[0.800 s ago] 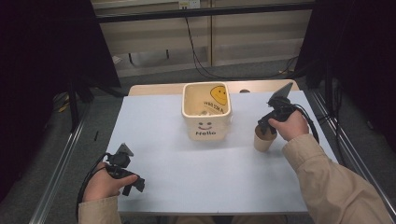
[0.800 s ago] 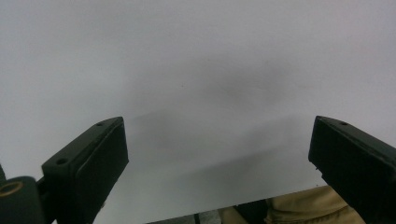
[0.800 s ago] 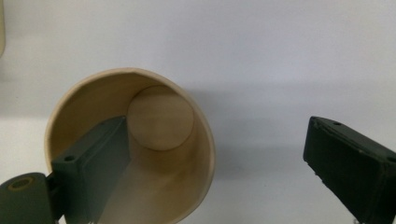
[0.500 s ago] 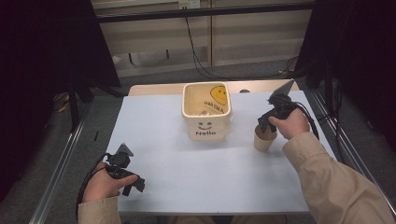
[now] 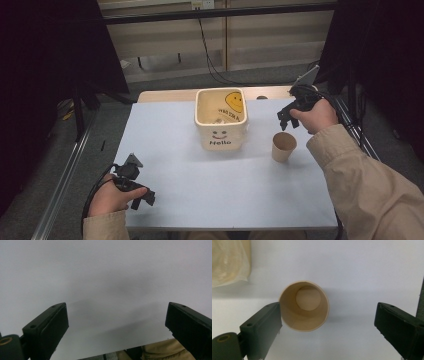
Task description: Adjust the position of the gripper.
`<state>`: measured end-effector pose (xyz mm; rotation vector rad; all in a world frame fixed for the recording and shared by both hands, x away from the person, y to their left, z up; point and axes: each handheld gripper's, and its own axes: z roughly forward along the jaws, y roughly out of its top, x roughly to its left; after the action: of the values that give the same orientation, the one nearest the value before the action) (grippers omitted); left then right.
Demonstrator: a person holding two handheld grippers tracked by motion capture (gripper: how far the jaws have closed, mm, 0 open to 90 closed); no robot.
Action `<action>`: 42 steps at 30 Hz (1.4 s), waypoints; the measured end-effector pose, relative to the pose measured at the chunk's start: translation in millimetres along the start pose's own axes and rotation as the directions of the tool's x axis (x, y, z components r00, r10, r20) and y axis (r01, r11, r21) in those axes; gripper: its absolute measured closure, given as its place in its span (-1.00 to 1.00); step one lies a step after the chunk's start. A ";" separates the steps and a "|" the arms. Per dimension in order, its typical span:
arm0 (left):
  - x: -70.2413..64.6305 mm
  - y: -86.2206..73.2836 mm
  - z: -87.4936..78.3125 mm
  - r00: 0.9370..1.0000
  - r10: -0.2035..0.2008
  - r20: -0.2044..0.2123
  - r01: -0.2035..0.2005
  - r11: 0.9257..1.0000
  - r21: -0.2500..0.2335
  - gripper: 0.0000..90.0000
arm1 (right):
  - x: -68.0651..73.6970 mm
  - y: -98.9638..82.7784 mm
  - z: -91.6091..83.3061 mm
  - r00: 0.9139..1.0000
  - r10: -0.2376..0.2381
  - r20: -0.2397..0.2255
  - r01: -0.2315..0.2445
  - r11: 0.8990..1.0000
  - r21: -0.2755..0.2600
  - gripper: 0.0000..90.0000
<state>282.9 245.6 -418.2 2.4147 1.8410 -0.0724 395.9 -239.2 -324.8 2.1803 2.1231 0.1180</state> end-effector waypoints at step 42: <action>-1.9 2.9 -0.5 1.000 0.020 -0.002 -0.020 1.000 -0.008 -0.90 | 38.6 12.4 -22.4 0.998 -0.050 0.034 0.049 0.998 0.028 -0.85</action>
<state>285.1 243.0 -417.4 2.4280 1.8139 -0.0614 406.5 -200.7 -301.5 2.1256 2.1709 0.0474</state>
